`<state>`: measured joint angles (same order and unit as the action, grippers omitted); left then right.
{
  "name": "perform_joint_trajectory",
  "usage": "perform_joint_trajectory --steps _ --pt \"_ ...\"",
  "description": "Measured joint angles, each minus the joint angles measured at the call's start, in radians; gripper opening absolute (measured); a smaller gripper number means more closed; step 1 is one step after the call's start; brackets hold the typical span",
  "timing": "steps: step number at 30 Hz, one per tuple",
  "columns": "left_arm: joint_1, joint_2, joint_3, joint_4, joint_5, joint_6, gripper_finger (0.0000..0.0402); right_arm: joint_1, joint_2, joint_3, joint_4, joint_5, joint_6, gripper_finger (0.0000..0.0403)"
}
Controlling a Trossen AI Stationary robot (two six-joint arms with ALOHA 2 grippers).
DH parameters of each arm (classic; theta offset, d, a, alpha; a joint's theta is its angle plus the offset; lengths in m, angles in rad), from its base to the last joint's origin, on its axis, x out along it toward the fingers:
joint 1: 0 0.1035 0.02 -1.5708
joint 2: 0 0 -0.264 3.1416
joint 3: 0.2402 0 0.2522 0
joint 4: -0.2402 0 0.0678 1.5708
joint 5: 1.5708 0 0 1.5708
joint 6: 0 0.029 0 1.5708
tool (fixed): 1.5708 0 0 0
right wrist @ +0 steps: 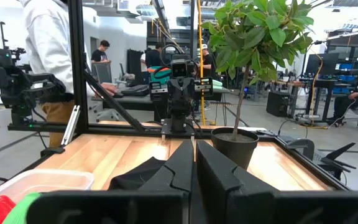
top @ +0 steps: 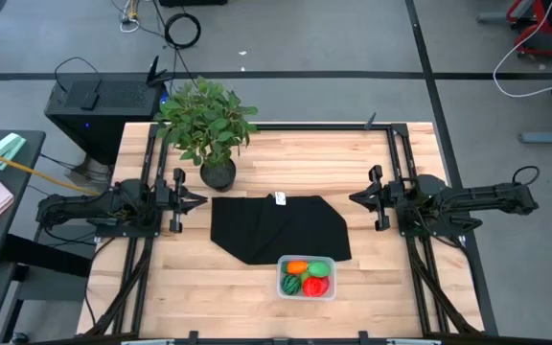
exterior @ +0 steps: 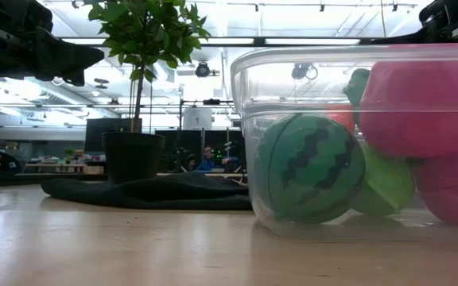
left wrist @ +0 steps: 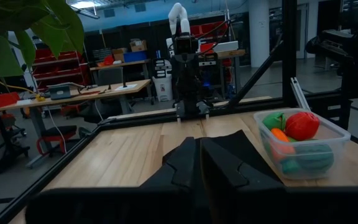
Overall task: Pick and placing Produce into tupperware
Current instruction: Return to Home Position
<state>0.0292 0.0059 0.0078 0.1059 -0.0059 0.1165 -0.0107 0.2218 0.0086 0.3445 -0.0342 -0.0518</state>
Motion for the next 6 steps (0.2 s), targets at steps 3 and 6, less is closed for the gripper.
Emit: perform_joint_trajectory --steps 3,6 --pt "0.0 0.0 0.0 0.0 0.0 0.0 0.0031 0.0 0.0 0.0 0.0 0.0 0.0 0.0026" --pt "0.0 0.0 0.0 0.0 0.0 0.0 0.0036 0.0 0.0 0.0 0.0 0.0 0.0 0.0026"
